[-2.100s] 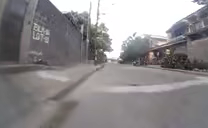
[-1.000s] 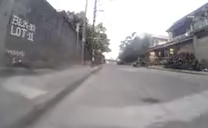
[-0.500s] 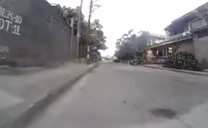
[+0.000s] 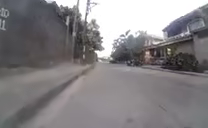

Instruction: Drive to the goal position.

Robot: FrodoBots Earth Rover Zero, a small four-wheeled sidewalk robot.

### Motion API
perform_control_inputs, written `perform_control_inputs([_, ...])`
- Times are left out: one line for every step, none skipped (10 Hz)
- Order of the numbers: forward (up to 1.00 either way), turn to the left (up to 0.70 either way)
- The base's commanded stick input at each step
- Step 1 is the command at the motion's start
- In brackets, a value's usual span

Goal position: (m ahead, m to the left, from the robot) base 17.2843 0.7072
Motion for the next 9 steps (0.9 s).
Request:
perform_control_inputs([1.00,-0.39])
perform_control_inputs([1.00,-0.30])
perform_control_inputs([1.00,-0.05])
perform_control_inputs([1.00,0.01])
perform_control_inputs([1.00,0.01])
perform_control_inputs([1.00,0.01])
perform_control_inputs([1.00,0.01])
perform_control_inputs([1.00,0.01])
perform_control_inputs([1.00,0.01])
